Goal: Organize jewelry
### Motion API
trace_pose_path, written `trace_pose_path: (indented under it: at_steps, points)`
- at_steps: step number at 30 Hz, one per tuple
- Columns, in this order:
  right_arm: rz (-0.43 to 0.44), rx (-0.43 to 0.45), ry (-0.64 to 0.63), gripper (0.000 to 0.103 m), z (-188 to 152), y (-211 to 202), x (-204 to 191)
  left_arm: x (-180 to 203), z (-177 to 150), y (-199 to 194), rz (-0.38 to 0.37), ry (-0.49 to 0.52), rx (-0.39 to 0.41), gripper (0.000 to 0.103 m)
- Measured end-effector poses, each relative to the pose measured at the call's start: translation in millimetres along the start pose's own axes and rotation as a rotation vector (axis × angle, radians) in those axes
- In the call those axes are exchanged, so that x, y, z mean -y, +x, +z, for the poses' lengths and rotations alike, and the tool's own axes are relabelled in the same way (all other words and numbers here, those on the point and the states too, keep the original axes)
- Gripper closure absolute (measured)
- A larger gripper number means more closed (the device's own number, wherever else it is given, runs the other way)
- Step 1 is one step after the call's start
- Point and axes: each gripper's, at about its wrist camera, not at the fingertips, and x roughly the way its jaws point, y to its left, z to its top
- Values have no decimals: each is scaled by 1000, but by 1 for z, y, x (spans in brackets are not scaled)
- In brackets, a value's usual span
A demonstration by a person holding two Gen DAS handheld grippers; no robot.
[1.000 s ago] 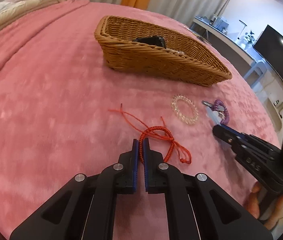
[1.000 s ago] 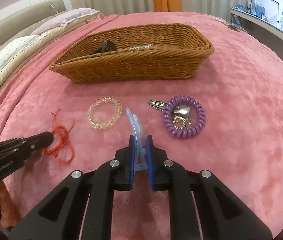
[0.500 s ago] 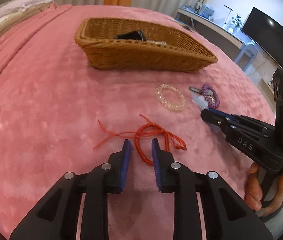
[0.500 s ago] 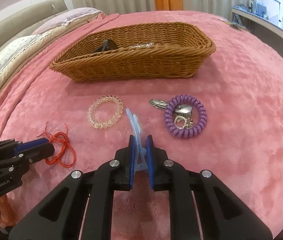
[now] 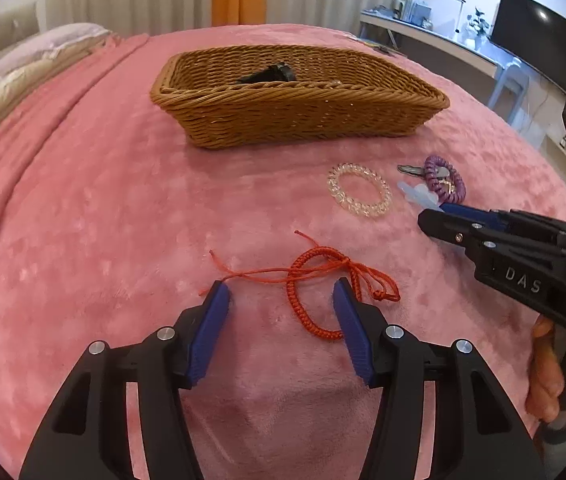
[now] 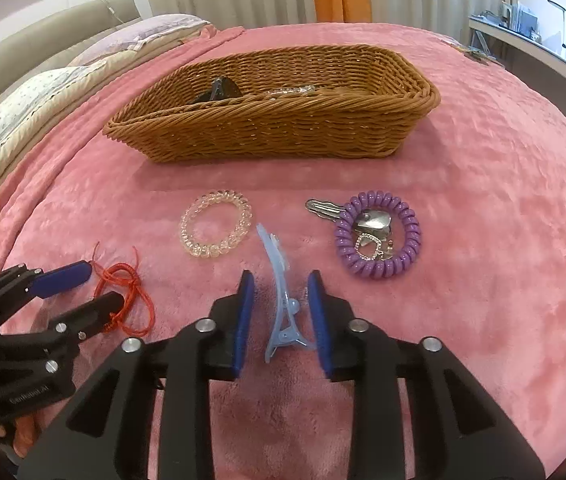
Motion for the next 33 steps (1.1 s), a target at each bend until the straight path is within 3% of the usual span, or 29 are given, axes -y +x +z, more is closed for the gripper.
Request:
trace_pose_path:
  at_steps: [1, 4, 8, 9, 11, 16, 24, 26, 28, 29, 33]
  points:
    - [-7, 4, 2, 73, 0, 0, 0, 1, 0, 0, 3, 3, 4, 58]
    - [-26, 13, -8, 73, 0, -1, -2, 10, -2, -3, 45, 38, 28, 89]
    - [-21, 9, -12, 73, 0, 1, -2, 20, -4, -5, 71, 86, 38, 99]
    - [-19, 4, -11, 73, 0, 1, -2, 18, -4, -5, 64, 79, 40, 100]
    - [-8, -2, -20, 92, -1, 2, -3, 11, -3, -7, 31, 41, 47, 101]
    - [-13, 9, -41, 93, -1, 0, -10, 0, 0, -14, -57, -23, 93, 101]
    - [34, 96, -37, 93, -2, -21, -9, 1, 5, -26, -68, -43, 157, 101]
    - [92, 116, -18, 93, 0, -33, -6, 0, 11, -38, -73, -47, 192, 101]
    - [175, 71, 37, 93, 10, -38, 1, -1, 21, -52, -66, -48, 222, 101]
    - [171, 58, 48, 93, 16, -42, 2, -1, 25, -58, -64, -45, 236, 101]
    - [158, 147, 24, 93, 50, -75, 1, -4, 60, -87, -53, -42, 312, 101]
